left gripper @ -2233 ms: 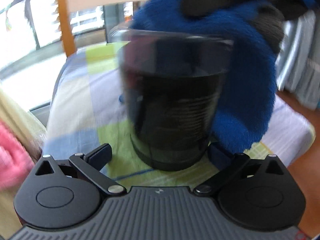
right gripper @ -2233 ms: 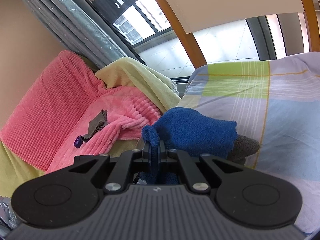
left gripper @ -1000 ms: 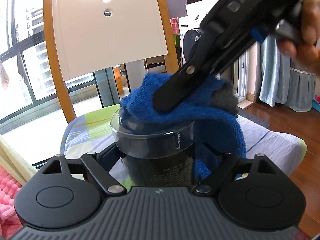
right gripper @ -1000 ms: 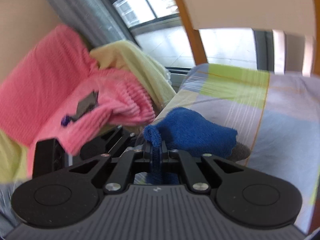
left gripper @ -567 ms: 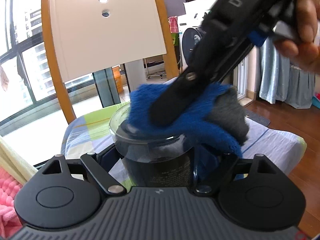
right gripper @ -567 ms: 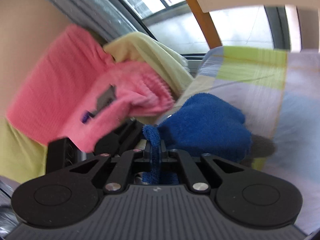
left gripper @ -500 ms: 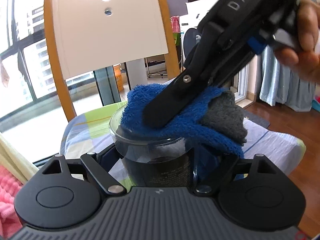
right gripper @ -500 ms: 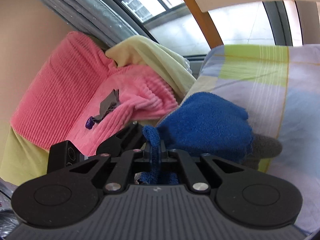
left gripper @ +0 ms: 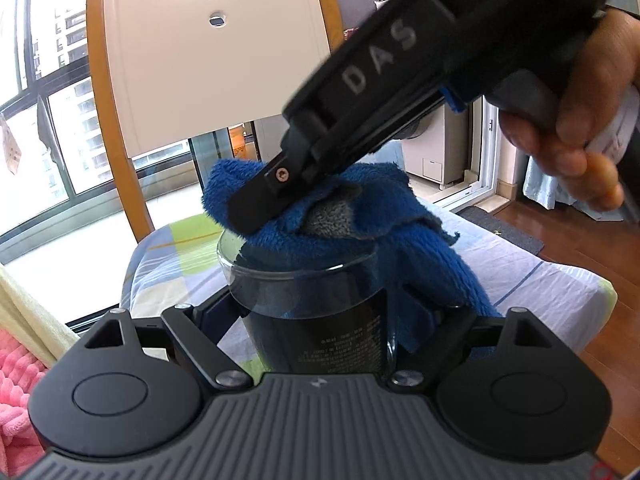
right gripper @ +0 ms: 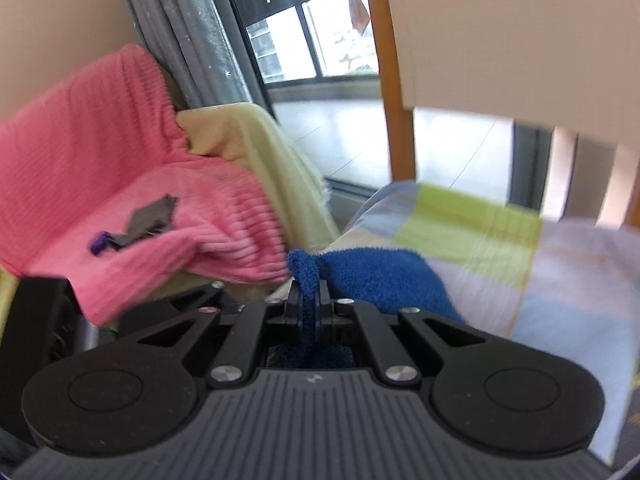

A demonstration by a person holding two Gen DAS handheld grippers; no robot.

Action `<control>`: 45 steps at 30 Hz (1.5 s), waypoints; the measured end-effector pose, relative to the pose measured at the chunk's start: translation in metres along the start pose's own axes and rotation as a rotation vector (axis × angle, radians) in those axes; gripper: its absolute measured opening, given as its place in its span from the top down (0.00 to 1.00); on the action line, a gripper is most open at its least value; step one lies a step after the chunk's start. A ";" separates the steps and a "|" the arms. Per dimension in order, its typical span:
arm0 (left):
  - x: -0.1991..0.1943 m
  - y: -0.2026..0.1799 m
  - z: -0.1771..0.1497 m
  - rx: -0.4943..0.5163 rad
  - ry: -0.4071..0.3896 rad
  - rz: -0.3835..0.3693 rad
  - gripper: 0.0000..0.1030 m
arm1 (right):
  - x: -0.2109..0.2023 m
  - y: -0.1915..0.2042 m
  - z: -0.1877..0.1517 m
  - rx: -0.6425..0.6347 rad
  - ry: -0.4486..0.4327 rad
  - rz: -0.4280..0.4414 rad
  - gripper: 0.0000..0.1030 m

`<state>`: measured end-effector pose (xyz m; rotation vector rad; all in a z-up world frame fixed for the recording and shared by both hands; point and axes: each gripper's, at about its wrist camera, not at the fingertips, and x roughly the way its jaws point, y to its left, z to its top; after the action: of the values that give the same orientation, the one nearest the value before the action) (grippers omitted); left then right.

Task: Clean container
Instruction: 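Hold the upright jar with the left gripper while the right gripper wipes its glass rim, then hold the jar with the left gripper while the right gripper rubs the towel over its open end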

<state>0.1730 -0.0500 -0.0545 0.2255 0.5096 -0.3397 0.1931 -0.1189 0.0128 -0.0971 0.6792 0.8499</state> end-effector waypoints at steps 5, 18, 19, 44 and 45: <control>0.002 0.001 0.000 0.003 -0.004 -0.003 0.17 | -0.013 0.003 0.000 -0.071 0.011 -0.116 0.99; -0.037 0.002 -0.029 0.041 -0.025 -0.044 0.16 | -0.078 -0.028 0.008 0.184 0.030 0.210 0.95; -0.043 0.002 -0.033 0.046 -0.028 -0.050 0.16 | -0.071 -0.026 0.008 0.180 0.053 0.232 0.95; -0.086 -0.055 -0.072 0.050 -0.030 -0.021 0.17 | 0.041 -0.045 0.003 0.415 0.073 0.401 1.00; -0.089 -0.058 -0.075 0.050 -0.030 -0.021 0.17 | 0.043 -0.048 0.003 0.431 0.068 0.401 1.00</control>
<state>0.0460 -0.0587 -0.0802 0.2633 0.4741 -0.3761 0.2492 -0.1219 -0.0189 0.4114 0.9503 1.0655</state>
